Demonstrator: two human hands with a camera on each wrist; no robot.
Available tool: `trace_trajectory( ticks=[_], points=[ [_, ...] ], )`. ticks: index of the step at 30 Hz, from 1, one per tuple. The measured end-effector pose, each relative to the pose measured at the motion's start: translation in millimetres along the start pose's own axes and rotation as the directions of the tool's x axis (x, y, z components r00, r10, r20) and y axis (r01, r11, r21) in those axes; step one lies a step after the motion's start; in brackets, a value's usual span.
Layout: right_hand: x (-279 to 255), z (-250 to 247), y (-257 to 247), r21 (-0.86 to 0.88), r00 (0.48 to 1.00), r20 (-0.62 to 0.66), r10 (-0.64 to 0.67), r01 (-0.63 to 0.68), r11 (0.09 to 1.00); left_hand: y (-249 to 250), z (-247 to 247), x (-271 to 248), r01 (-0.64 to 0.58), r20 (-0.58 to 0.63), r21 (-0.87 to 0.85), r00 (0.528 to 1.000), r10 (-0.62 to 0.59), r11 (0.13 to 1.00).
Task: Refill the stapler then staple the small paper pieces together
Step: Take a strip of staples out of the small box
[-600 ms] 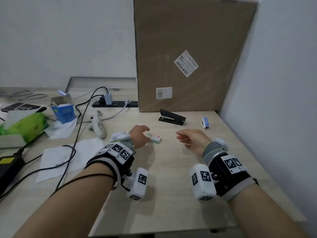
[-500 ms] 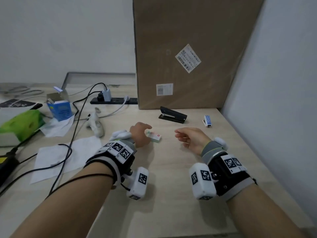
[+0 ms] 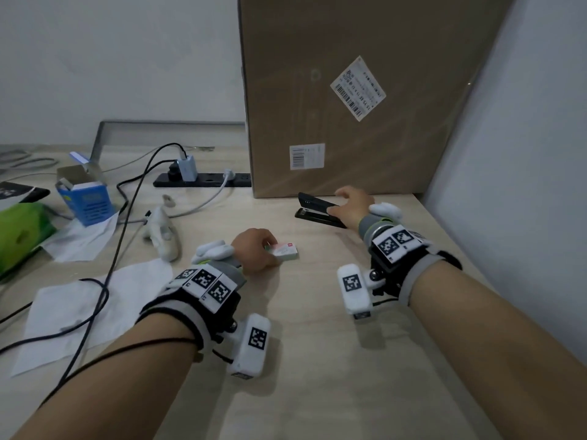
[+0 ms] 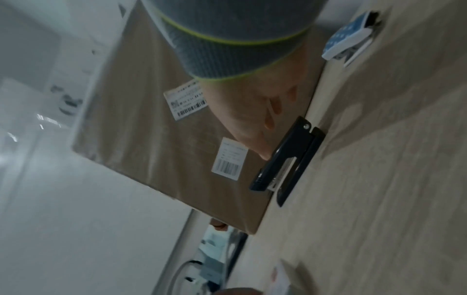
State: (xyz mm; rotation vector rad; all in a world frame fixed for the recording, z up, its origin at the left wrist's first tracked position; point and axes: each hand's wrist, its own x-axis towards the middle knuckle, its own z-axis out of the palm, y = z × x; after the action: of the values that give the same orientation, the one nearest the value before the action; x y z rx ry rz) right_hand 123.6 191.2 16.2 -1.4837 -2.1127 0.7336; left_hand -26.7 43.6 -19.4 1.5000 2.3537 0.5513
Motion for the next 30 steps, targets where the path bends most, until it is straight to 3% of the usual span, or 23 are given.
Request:
trace_trajectory(
  ticks=[4, 10, 23, 30],
  points=[
    [15.4, 13.9, 0.4, -0.234, 0.988, 0.150, -0.026, 0.061, 0.970, -5.0, 3.2, 1.9, 0.002, -0.021, -0.046, 1.000, -0.003, 0.999],
    [12.5, 5.8, 4.3, -0.307, 0.987, 0.161, -0.023, 0.072, 0.949, -5.7, 3.9, 1.7, 0.007, -0.016, -0.053, 1.000, -0.008, 0.999],
    [-69.9, -50.7, 61.2, -0.264, 0.992, -0.003, 0.127, -0.123, 0.957, 24.7, 8.7, -33.9, 0.073, -0.066, -0.244, 0.994, -0.091, 0.967],
    [-104.0, -46.8, 76.6, -0.346, 0.991, -0.023, 0.133, -0.133, 0.929, 41.3, 21.6, -66.3, -0.005, 0.012, -0.291, 1.000, 0.009, 0.957]
  ],
)
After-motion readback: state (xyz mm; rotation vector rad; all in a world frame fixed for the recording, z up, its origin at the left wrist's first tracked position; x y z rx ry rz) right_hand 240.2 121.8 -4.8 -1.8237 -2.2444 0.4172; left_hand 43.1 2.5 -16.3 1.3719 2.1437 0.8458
